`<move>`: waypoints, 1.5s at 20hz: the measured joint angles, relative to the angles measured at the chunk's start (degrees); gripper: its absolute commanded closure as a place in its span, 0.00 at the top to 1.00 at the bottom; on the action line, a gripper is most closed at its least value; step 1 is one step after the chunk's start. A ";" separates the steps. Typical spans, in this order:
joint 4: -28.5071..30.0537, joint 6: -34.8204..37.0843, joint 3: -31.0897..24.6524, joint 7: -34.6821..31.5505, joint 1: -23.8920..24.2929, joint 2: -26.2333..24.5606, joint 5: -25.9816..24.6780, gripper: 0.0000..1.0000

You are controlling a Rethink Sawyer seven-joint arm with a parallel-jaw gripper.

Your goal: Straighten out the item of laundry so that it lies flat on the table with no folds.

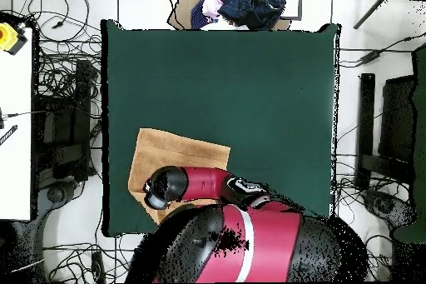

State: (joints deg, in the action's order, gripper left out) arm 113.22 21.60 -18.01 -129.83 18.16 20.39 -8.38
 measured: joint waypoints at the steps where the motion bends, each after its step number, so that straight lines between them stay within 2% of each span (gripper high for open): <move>1: -0.01 0.00 0.04 0.00 -0.01 0.11 0.00 0.00; 14: 0.00 0.00 0.08 0.00 0.73 1.11 0.01 0.00; 19: 0.02 0.00 1.07 0.00 -0.59 2.51 0.33 0.00; 30: -0.61 0.02 3.50 0.00 -3.42 9.84 2.21 0.00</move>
State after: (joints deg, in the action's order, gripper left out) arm 112.61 21.62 -14.50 -129.83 14.74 30.23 -6.17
